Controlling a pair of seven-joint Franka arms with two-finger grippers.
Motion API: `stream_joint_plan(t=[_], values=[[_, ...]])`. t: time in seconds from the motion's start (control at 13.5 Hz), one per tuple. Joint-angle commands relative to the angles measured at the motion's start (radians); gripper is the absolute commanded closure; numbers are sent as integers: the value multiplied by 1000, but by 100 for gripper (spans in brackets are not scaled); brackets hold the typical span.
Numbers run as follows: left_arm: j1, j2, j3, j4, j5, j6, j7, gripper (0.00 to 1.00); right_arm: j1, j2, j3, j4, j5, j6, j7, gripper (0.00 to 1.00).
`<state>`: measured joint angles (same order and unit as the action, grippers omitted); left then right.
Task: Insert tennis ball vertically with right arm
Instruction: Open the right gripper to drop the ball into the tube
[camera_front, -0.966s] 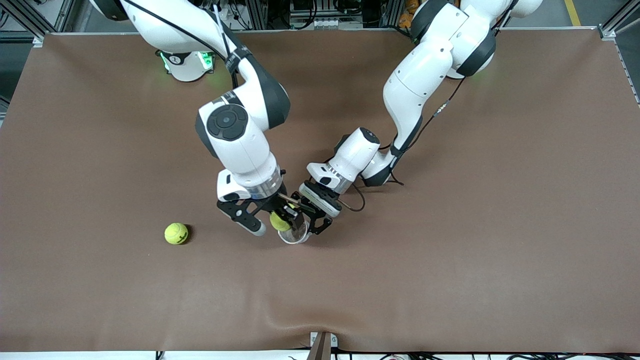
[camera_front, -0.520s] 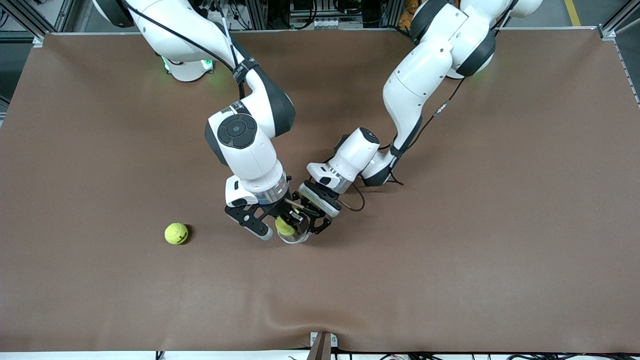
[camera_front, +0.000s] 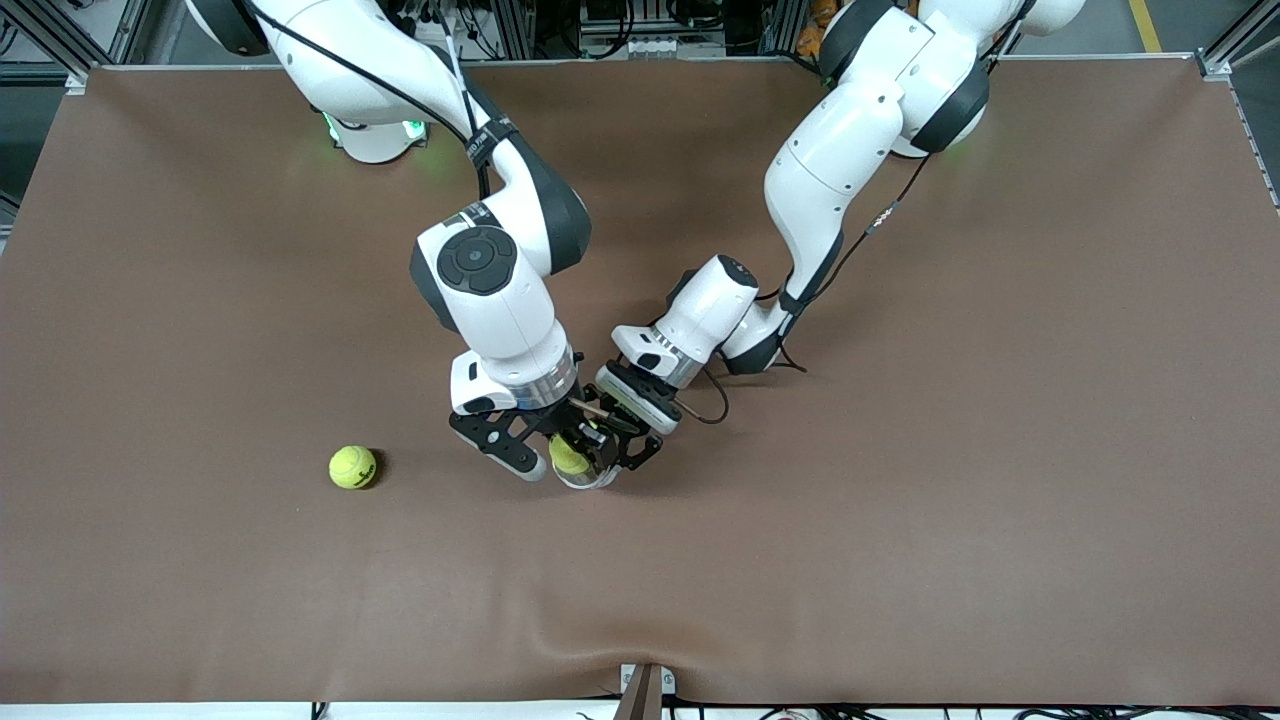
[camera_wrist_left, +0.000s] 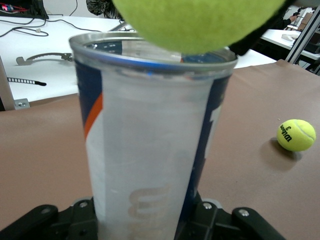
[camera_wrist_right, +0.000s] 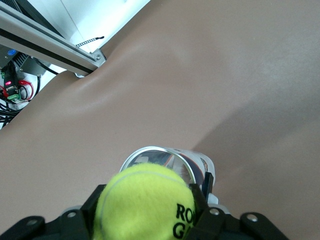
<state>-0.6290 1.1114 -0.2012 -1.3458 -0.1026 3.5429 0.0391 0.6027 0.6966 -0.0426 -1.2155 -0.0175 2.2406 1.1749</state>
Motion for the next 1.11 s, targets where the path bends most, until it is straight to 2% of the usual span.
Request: stream_joint_plan(t=[0.0,0.15,0.52,0.74,1.04], values=[[-41,25,42,65,-20,16,-5,39,11,26,-11,33,-24,-1,26,11],[-40,25,42,65,-20,16,-7,39,11,24,-11,33,-24,-1,26,3],[-40,25,42,68,-20,16,-7,39,-18,4,-8,36,-4,-24,14,4],[-40,31,42,68,-20,16,-7,39,-41,-22,0,51,-3,-145,-1,2],[-41,53,42,80,-20,16,-7,38,-122,-130,-6,44,1,-333,-330,0]])
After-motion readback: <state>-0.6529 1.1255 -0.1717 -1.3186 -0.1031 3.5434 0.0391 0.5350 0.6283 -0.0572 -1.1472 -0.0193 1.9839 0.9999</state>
